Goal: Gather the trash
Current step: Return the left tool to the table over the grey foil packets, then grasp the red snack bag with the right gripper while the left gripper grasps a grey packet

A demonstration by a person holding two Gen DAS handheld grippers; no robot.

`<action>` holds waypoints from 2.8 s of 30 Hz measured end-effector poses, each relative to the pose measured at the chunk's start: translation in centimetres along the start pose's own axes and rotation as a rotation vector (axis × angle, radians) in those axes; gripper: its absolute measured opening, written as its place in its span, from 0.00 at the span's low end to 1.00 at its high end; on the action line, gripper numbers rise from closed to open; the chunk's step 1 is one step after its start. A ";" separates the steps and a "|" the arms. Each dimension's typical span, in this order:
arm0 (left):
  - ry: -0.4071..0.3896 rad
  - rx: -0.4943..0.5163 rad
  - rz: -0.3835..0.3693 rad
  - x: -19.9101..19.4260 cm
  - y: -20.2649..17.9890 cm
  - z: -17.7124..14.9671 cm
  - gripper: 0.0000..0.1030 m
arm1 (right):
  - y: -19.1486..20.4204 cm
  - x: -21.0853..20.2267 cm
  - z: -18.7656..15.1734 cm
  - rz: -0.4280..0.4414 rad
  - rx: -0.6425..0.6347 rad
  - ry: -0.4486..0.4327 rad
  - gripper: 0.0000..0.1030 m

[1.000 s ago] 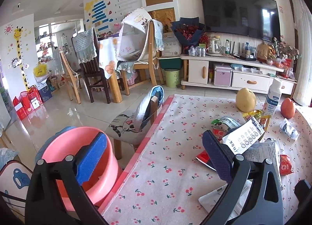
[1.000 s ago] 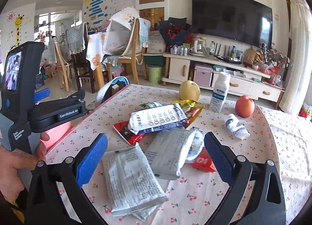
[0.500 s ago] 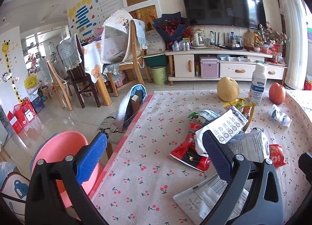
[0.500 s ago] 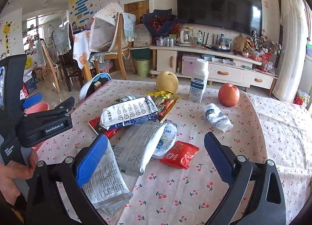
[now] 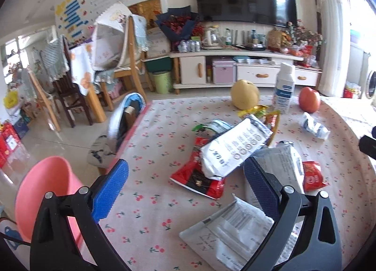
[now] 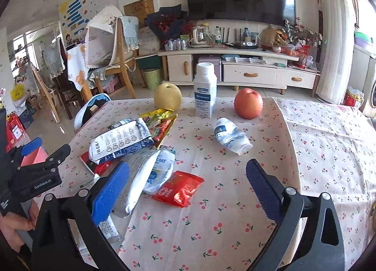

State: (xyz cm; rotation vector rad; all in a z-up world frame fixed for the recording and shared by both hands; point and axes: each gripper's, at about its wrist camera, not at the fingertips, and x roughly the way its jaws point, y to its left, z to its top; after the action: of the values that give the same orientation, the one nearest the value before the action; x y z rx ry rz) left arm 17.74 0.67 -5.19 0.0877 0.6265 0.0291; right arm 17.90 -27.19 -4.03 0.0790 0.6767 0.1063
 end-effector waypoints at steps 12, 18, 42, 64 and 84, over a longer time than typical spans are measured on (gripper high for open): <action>0.171 0.015 -0.303 1.7 -2.7 -2.0 0.96 | -6.2 4.2 0.6 0.017 0.204 0.143 0.95; 0.259 -0.076 -0.185 2.2 -2.2 -4.0 0.96 | -5.9 5.4 -0.1 0.114 0.264 0.215 0.95; 0.388 -0.249 -0.197 3.5 -2.7 -5.6 0.96 | 1.5 9.6 -3.1 0.050 -0.018 0.336 0.77; 0.369 -0.042 -0.132 3.9 -3.4 -5.6 0.76 | 1.6 10.5 -3.5 -0.014 -0.073 0.328 0.74; 0.331 -0.158 -0.233 3.1 -0.2 -5.2 0.49 | 1.5 9.4 -3.7 -0.049 -0.085 0.271 0.48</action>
State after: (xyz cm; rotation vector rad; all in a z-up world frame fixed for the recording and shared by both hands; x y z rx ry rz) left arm 17.24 1.00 -11.21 -0.1465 0.9589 -0.1351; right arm 22.71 -24.35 -12.57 -0.0349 0.9432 0.0997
